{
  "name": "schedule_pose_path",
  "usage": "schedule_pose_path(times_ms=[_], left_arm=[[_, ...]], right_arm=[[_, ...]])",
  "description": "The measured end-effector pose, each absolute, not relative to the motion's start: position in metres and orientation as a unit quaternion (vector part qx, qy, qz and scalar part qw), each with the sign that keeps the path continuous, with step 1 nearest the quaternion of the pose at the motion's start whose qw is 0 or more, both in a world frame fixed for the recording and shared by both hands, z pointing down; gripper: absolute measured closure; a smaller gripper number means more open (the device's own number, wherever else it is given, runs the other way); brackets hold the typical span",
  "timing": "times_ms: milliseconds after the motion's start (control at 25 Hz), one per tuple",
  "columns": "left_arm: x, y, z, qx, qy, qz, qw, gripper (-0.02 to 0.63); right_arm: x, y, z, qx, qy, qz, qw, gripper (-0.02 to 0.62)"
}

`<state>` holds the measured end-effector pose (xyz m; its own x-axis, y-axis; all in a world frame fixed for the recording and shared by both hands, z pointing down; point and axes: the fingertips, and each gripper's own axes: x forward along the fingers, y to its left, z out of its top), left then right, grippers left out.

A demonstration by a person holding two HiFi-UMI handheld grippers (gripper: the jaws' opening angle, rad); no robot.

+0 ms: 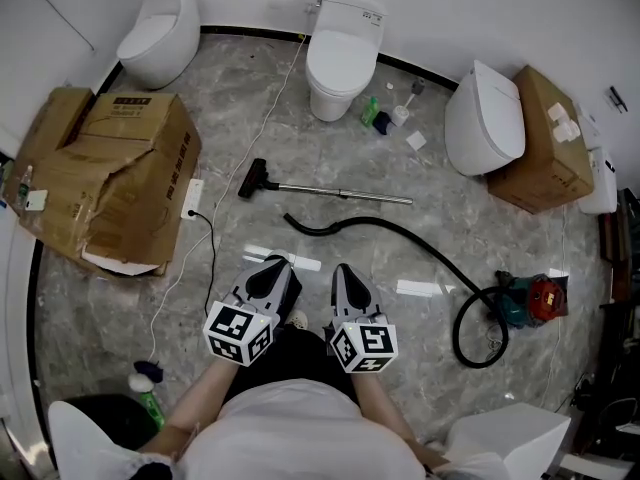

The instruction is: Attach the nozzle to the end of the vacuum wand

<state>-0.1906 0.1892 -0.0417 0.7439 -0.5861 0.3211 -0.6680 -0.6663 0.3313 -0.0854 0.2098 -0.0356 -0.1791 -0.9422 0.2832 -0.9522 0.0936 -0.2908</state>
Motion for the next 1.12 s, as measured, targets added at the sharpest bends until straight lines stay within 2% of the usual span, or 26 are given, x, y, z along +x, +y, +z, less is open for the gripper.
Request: schedule_pose_path(times_ms=[480,840,1120], left_arm=[[-0.175,0.094,-0.042,0.916,-0.320,0.089,0.223,0.598],[-0.152,0.002,-0.058,0.934,-0.283,0.079,0.201,0.598],[-0.159,-0.045,-0.056,0.937,-0.274,0.070,0.205,0.598]], right_arm=[[-0.056,0.118,-0.037,0.668,-0.717,0.199,0.008,0.578],[-0.037,0.033,-0.058,0.688,-0.707,0.165,0.010,0.577],[-0.037,-0.011,-0.059,0.703,-0.693,0.161,0.014,0.578]])
